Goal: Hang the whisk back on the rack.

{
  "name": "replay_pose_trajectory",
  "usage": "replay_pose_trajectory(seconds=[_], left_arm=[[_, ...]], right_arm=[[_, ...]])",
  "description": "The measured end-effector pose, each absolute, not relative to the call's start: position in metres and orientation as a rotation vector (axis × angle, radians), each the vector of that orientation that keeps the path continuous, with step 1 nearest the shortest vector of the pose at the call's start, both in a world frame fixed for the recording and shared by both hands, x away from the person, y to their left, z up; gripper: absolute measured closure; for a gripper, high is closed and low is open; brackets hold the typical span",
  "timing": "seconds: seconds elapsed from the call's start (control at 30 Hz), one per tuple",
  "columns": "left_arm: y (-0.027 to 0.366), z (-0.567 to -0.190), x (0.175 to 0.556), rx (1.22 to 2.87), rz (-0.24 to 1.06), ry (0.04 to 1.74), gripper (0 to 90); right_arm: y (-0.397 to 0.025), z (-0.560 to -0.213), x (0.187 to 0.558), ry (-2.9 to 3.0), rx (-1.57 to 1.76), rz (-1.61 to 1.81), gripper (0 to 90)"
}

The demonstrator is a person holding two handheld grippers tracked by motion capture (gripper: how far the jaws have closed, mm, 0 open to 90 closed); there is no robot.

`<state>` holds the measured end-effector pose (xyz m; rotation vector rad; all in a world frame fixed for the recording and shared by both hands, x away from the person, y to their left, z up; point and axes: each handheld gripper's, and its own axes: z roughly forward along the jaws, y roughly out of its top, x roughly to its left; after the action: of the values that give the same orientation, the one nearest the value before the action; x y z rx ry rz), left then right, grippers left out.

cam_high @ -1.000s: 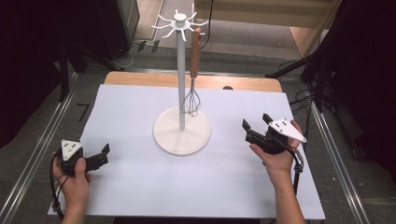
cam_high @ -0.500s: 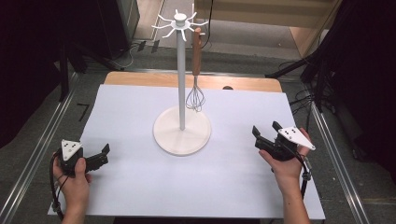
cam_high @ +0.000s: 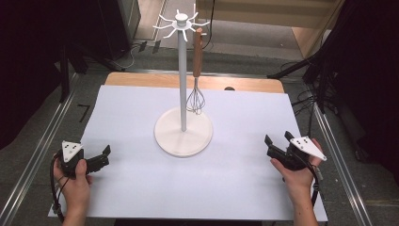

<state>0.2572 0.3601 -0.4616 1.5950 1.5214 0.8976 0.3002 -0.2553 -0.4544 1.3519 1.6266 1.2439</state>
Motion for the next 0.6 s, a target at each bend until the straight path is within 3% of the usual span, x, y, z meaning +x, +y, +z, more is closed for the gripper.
replay_pose_trajectory(seconds=[0.43,0.6], left_arm=[[0.360,-0.461,0.257,1.595,0.899,1.521,0.7],[0.360,-0.462,0.257,1.594,0.899,1.522,0.7]], right_arm=[[-0.293,-0.474,0.282,1.546,1.422,1.202,23.4],[-0.302,-0.486,0.281,1.517,1.484,1.190,29.3]])
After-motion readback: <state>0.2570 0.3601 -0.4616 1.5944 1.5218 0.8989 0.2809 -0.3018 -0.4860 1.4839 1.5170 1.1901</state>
